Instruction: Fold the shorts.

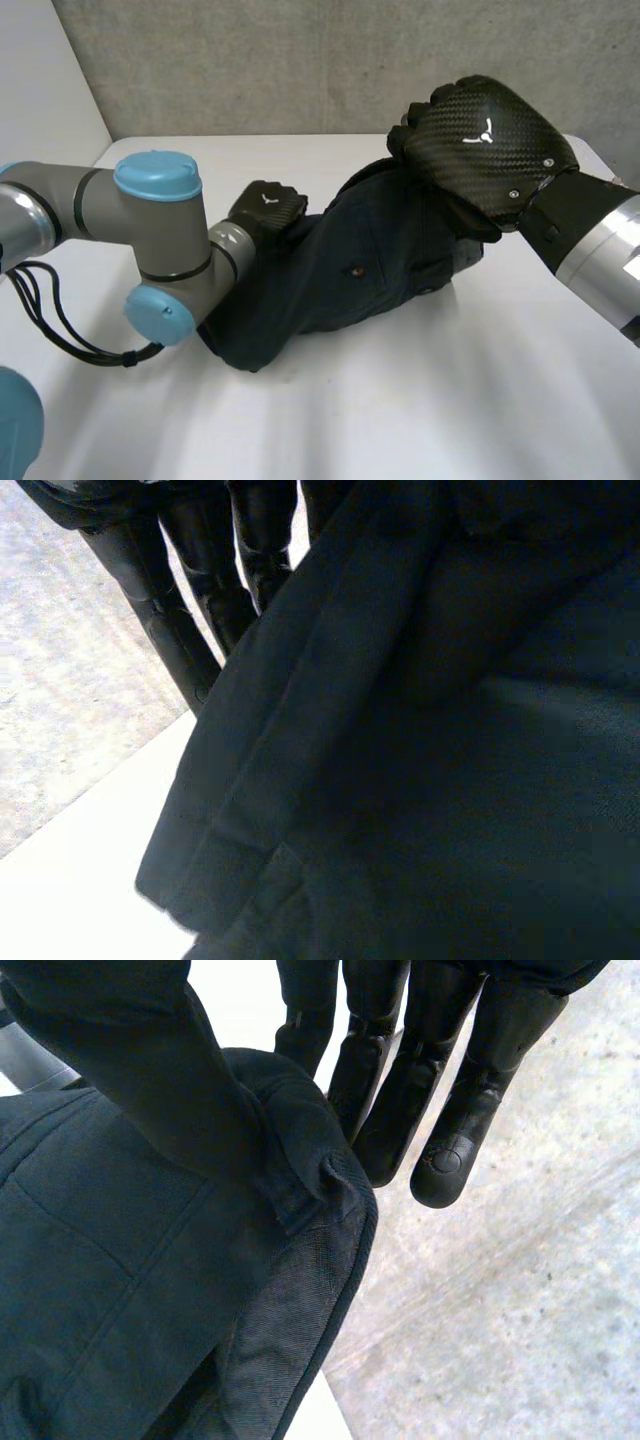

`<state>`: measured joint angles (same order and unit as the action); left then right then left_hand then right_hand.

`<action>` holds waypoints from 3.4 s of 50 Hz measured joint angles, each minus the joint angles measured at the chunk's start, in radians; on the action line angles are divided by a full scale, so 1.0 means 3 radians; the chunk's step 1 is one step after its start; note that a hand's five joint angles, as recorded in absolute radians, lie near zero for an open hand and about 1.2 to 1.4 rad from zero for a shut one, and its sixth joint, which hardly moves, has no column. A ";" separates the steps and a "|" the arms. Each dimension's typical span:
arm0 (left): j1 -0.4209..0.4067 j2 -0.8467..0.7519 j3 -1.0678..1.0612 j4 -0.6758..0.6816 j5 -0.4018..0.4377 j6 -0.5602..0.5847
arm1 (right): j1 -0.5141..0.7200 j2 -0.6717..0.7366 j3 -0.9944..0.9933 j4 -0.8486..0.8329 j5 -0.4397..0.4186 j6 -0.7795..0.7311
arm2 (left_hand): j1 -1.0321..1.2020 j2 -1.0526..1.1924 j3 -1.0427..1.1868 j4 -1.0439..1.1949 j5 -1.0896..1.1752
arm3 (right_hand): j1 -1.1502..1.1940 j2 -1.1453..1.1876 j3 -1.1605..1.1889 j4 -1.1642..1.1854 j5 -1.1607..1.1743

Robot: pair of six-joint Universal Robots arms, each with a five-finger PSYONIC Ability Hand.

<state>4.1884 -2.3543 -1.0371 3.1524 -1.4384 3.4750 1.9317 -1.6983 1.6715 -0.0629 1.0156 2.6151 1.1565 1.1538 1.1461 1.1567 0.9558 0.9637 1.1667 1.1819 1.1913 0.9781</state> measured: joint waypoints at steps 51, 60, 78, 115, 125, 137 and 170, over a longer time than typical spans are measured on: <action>0.0160 0.1193 -0.0962 0.1858 -0.0424 0.0457 | 0.0404 0.2194 -0.1887 -0.0508 0.1651 -0.0272 | 0.0000 0.0143 0.0152 0.0142 0.0013 | 0.0021 0.0044 0.0000 0.0001 0.0000; -0.0099 0.1061 -0.1676 0.1078 -0.0716 0.0446 | 0.0373 0.2164 -0.0919 -0.0234 0.1598 -0.0267 | 0.0000 0.0143 0.0152 0.0142 0.0013 | 0.0021 0.0044 0.0000 0.0001 0.0000; -0.0688 0.1815 -0.2671 0.0448 -0.1687 0.0437 | 0.0161 0.1037 0.0594 -0.0219 0.1133 -0.0167 | -0.2839 -0.2852 -0.2815 -0.2877 -0.2813 | -0.2317 -0.2838 -0.2963 -0.2986 -0.2866; 0.0324 0.1993 -0.3019 0.0250 -0.0626 -0.0801 | -0.0001 0.1832 0.0148 -0.0305 0.1088 0.0728 | -0.2469 -0.2467 -0.2441 -0.2470 -0.2375 | -0.1925 -0.2404 -0.2425 -0.2456 -0.2372; 0.0284 0.1619 -0.2854 0.0314 -0.0650 -0.0820 | 0.0040 0.1950 0.0183 -0.0458 0.1090 0.0754 | -0.1632 -0.1647 -0.1629 -0.1661 -0.1587 | -0.1918 -0.2384 -0.2396 -0.2430 -0.2341; 0.0278 0.1560 -0.2787 0.0508 -0.0651 -0.0783 | 0.0100 0.2090 0.0139 -0.0547 0.1086 0.0780 | -0.0286 -0.0143 -0.0126 -0.0148 -0.0088 | -0.0874 -0.1148 -0.1221 -0.1255 -0.1211; -0.0145 0.2800 -0.3141 -0.0848 -0.0646 0.0897 | 0.0118 0.0816 0.0060 0.1683 0.1090 -0.1085 | -0.0186 0.0133 0.0147 0.0140 0.0133 | 0.0005 0.0017 -0.0032 -0.0002 0.0006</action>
<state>4.1450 -1.5145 -1.9793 2.8979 -1.6321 3.7442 1.9669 -1.4536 1.6895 0.4418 1.3426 2.2896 1.1008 1.1937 1.1903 1.1988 0.9956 0.9652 1.1718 1.1723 1.1908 0.9799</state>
